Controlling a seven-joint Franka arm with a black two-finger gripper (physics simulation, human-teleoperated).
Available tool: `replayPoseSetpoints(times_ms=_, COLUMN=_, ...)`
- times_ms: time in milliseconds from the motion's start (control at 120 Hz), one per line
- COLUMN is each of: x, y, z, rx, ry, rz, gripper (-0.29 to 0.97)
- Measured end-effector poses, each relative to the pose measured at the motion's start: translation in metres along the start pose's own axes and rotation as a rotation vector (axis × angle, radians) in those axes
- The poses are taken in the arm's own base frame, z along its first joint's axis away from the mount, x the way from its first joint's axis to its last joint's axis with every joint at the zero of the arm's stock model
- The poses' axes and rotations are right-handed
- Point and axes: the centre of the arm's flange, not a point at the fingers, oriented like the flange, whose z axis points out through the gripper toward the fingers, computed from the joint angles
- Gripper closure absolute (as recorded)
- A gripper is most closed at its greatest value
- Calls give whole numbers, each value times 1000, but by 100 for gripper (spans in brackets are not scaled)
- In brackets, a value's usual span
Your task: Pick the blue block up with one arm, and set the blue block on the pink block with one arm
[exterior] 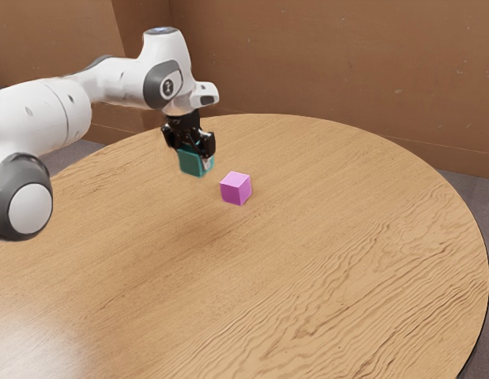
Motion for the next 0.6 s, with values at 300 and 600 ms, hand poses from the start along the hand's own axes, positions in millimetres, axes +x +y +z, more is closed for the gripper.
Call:
replayPoseSetpoints(times_ms=300, x=45, y=-5, z=39, rx=4, ry=-30, rz=15, gripper=33)
replayPoseSetpoints(times_ms=600, x=69, y=12, z=49, rx=-77, ry=109, rz=55, gripper=34)
